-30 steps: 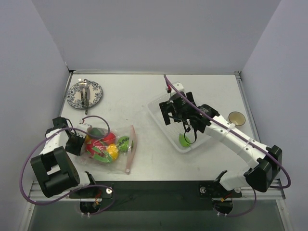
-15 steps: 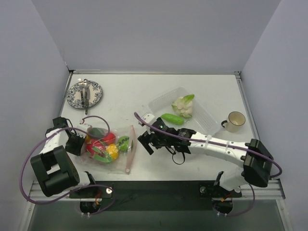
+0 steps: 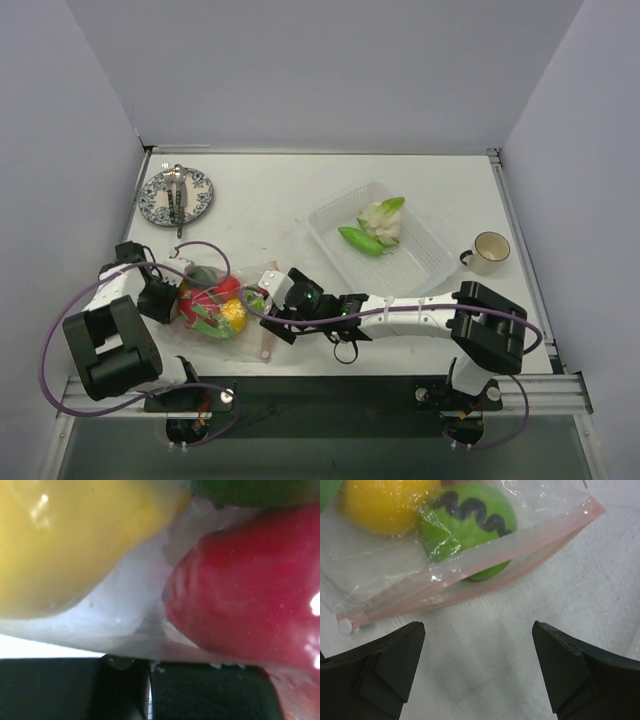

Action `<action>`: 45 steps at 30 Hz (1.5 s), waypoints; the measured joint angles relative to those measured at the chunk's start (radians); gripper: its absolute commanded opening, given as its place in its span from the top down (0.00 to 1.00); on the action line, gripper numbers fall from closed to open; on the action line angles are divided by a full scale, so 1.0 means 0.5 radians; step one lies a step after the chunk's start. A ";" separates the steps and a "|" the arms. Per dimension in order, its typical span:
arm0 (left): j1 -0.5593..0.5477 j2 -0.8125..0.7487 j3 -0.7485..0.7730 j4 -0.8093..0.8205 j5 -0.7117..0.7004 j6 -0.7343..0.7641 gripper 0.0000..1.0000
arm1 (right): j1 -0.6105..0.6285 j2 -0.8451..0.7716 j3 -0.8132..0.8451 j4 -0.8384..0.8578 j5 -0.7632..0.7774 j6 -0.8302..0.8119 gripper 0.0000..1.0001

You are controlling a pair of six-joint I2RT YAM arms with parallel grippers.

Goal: Open the zip-top bag and remove the fake food

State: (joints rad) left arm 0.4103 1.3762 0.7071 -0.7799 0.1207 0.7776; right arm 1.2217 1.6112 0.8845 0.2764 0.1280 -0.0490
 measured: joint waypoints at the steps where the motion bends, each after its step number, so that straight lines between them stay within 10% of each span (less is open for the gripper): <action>1: -0.015 0.013 0.004 0.003 -0.011 -0.008 1.00 | -0.007 0.035 0.005 0.050 -0.014 -0.018 0.04; 19: -0.350 0.182 0.136 0.011 -0.159 -0.185 1.00 | -0.047 0.472 0.291 0.443 -0.266 -0.085 0.00; 25: -0.359 0.183 0.138 0.008 -0.168 -0.190 1.00 | -0.080 0.546 0.314 0.507 -0.297 -0.068 0.15; 32: -0.356 0.184 0.227 -0.090 -0.117 -0.221 1.00 | -0.103 0.488 0.236 0.531 -0.302 -0.022 0.56; 45: -0.348 0.002 1.019 -0.597 0.301 -0.332 1.00 | -0.132 -0.321 -0.020 0.143 -0.161 0.024 0.60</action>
State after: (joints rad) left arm 0.2363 1.3769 1.2163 -1.0786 0.2714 0.6117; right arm 1.1557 1.4506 0.8745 0.3481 0.0475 -0.0372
